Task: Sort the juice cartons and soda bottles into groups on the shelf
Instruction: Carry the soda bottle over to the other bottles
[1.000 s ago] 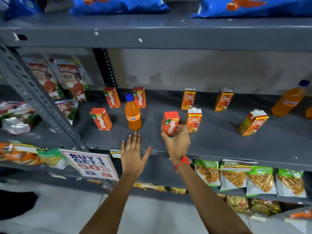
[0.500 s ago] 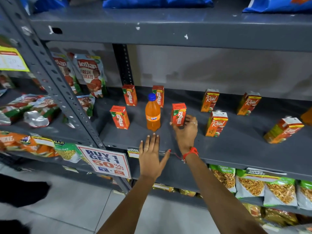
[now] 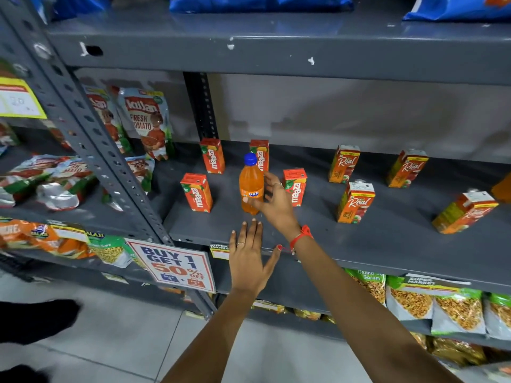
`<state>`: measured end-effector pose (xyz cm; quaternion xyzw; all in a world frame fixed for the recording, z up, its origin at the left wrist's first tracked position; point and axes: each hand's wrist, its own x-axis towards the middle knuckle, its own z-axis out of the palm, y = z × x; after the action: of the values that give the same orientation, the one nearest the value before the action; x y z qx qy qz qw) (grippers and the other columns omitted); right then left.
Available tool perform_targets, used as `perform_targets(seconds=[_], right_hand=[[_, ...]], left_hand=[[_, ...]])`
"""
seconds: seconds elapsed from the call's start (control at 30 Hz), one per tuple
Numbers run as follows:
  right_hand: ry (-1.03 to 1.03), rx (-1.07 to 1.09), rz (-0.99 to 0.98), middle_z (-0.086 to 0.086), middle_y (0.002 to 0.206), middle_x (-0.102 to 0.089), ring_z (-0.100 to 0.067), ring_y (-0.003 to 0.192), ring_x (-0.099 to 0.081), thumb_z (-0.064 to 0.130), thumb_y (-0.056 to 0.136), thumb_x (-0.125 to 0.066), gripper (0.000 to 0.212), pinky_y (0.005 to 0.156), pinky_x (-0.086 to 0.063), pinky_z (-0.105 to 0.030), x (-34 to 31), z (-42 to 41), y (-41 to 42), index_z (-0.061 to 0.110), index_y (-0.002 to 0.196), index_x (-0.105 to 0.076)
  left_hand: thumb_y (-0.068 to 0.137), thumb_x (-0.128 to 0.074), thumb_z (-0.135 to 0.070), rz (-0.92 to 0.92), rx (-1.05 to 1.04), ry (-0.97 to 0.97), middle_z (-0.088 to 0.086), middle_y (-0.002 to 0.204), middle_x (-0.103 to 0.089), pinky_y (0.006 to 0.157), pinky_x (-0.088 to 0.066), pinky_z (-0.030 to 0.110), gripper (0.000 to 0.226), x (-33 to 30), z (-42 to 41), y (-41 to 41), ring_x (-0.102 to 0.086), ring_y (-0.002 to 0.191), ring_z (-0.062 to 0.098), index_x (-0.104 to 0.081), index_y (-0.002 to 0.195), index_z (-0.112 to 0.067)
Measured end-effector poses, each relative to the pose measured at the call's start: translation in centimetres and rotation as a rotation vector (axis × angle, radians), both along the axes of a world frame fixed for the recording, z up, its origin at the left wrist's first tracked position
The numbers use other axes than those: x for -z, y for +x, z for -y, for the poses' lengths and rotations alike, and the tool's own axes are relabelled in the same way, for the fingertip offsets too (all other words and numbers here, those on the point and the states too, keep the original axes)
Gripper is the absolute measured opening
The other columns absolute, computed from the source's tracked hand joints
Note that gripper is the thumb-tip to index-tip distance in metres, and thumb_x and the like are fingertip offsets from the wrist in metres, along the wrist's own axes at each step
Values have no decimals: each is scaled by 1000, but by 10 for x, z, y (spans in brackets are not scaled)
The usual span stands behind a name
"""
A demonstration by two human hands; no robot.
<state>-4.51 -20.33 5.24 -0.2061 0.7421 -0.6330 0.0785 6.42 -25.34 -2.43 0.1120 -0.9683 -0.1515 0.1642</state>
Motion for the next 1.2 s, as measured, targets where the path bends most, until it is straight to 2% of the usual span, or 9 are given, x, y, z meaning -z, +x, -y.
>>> perform_targets(seconds=[0.17, 0.33, 0.47, 0.53, 0.7, 0.8, 0.9, 1.07, 1.2], right_hand=[[7, 24, 19, -10, 123, -60, -26, 111, -59, 15, 71, -78, 61, 91, -48, -29, -1, 2, 1, 12, 124, -47], [-87, 117, -40, 0, 112, -64, -13, 102, -63, 19, 69, -79, 56, 88, -52, -26, -4, -28, 22, 22, 118, -51], [-116, 250, -53, 15, 102, -64, 8, 93, -62, 23, 65, -81, 54, 77, -50, -10, -9, -69, 39, 36, 109, -52], [-99, 308, -52, 8, 108, -65, 0, 97, -63, 26, 64, -82, 56, 83, -52, -18, -9, -93, 46, 30, 112, -53], [-137, 548, -24, 6, 99, -67, -12, 93, -66, 31, 60, -84, 54, 84, -55, -35, 0, -163, 60, 33, 106, -55], [-132, 705, 1, 17, 92, -67, 2, 88, -65, 34, 59, -83, 57, 83, -55, -33, 5, -218, 62, 27, 109, -58], [-96, 854, -12, 27, 85, -64, 13, 79, -62, 28, 61, -84, 52, 80, -54, -30, 3, -275, 52, 33, 105, -58], [-10, 1071, -28, -4, 101, -70, -18, 93, -65, 31, 62, -82, 61, 87, -51, -36, -9, -368, 27, 17, 116, -58], [50, 1149, -34, -11, 108, -69, -28, 99, -64, 31, 67, -78, 60, 86, -46, -36, -12, -432, 2, 15, 120, -54]], left_hand=[[85, -23, -64, 13, -12, -17, 4, 146, -38, 113, -8, 42, 72, -1, 0, 1, -30, 137, 23, -32, 138, -15], [86, -15, -65, -4, -5, -19, 5, 146, -38, 113, -12, 44, 74, -2, 0, 1, -29, 138, 24, -32, 138, -15], [86, -18, -60, -14, -9, -45, 7, 145, -40, 113, -15, 49, 71, -5, -4, 2, -30, 137, 27, -34, 137, -13], [87, -22, -57, -9, 29, -71, 7, 144, -42, 113, -13, 49, 67, -8, -13, 2, -32, 136, 26, -36, 136, -12], [88, -20, -57, 42, 237, -127, 6, 145, -41, 114, -6, 46, 67, -14, -76, -6, -29, 138, 24, -36, 136, -13], [88, -20, -57, 65, 316, -116, 6, 148, -36, 115, -4, 44, 69, -17, -125, -17, -25, 139, 23, -31, 139, -11], [88, -25, -53, 61, 387, -104, 8, 148, -36, 115, -9, 46, 66, -21, -169, -30, -26, 139, 23, -31, 138, -10], [89, -25, -51, 82, 494, -96, 7, 149, -32, 116, -10, 44, 64, -26, -240, -54, -23, 140, 21, -29, 139, -11], [93, -26, -45, 90, 432, -127, 8, 147, -37, 114, -18, 47, 54, -23, -276, -65, -29, 138, 24, -33, 137, -15]])
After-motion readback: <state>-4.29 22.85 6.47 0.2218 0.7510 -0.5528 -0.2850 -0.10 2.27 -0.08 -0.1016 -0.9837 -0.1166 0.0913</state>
